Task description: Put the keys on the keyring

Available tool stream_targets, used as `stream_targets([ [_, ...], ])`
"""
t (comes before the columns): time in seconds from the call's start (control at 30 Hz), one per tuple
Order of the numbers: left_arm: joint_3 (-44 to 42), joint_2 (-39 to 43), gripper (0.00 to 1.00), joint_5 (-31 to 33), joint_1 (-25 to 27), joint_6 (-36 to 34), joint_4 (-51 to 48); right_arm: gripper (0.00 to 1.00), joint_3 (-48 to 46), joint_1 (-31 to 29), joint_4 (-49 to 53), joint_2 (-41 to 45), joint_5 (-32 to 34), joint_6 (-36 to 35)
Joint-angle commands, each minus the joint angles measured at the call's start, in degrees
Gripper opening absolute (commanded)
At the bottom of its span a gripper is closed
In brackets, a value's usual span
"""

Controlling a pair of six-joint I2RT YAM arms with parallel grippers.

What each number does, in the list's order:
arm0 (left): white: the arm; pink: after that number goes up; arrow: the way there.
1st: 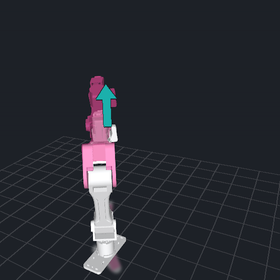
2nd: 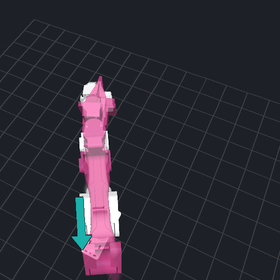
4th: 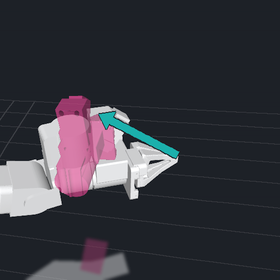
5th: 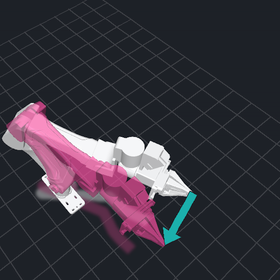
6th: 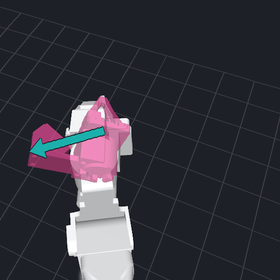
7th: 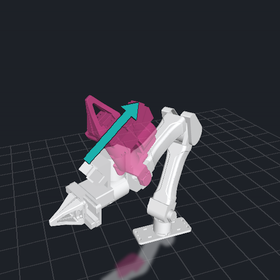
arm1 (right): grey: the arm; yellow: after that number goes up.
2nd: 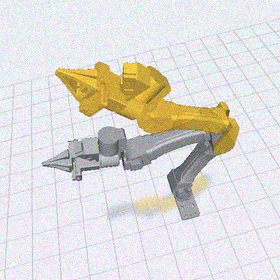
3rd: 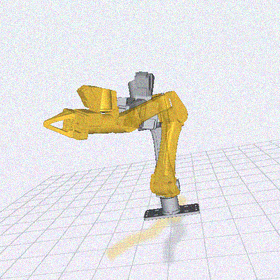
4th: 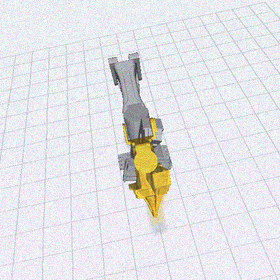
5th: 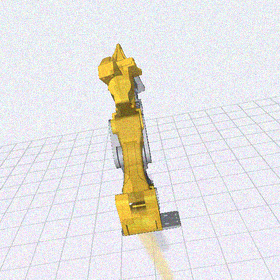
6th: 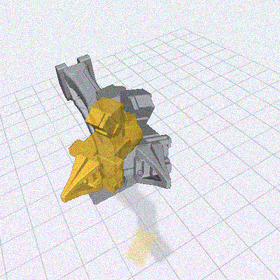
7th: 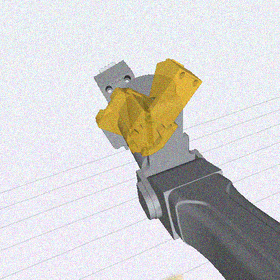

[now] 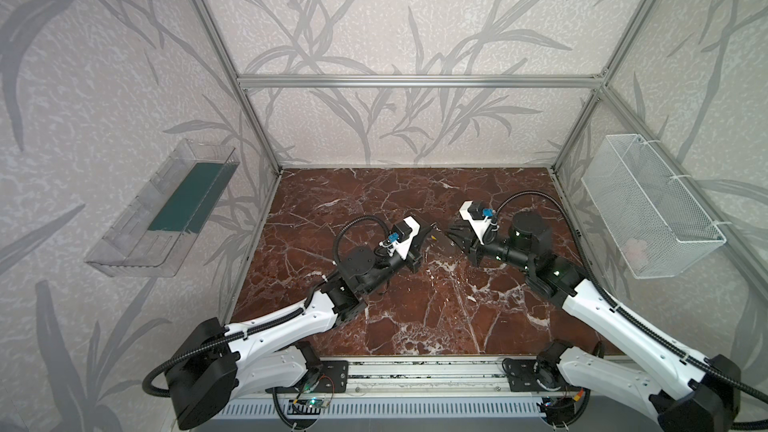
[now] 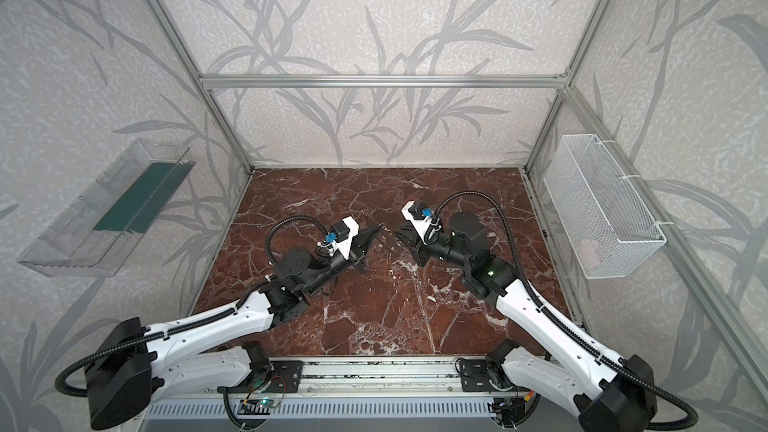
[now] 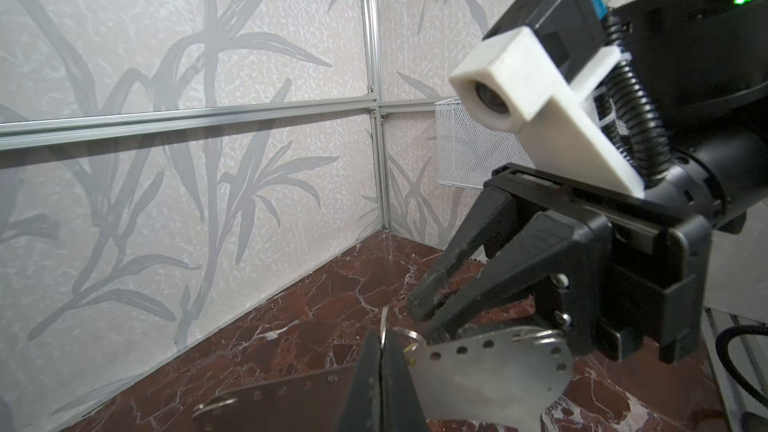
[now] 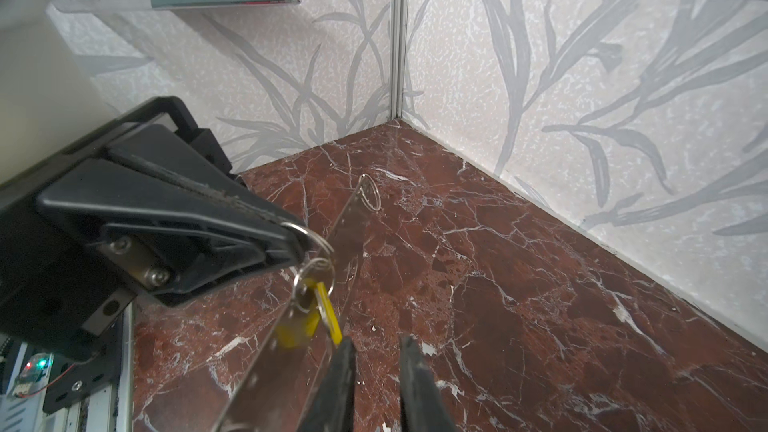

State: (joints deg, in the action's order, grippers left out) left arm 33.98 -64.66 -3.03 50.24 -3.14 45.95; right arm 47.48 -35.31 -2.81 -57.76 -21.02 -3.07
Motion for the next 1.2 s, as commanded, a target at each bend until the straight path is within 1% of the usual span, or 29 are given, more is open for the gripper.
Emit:
stream_targets([
  [0.0, -0.6, -0.4, 0.00, 0.9, 0.1, 2.0, 6.4, 0.20, -0.2, -0.4, -6.7, -0.4, -0.3, 3.3],
  [0.2, -0.3, -0.3, 0.00, -0.7, 0.1, 2.2, 5.2, 0.20, -0.3, -0.4, -10.0, -1.6, -2.4, 4.6],
  [0.63, 0.4, -0.1, 0.00, -1.9, 0.1, 1.6, 3.2, 0.19, 0.9, -1.7, -10.3, -4.2, -9.8, 4.6],
  [0.77, 0.6, -0.2, 0.00, -2.6, 0.1, 1.7, 3.2, 0.18, 1.1, -2.9, -10.0, -4.9, -10.5, 4.1],
  [1.0, 0.9, -0.4, 0.00, -3.4, 0.0, 1.9, 3.3, 0.16, 2.2, -5.8, -8.0, -6.6, -9.8, 2.3],
  [1.17, 0.8, 0.0, 0.00, -3.8, 0.0, 2.1, 3.5, 0.14, 2.3, -6.3, -7.2, -6.8, -9.5, 1.7],
])
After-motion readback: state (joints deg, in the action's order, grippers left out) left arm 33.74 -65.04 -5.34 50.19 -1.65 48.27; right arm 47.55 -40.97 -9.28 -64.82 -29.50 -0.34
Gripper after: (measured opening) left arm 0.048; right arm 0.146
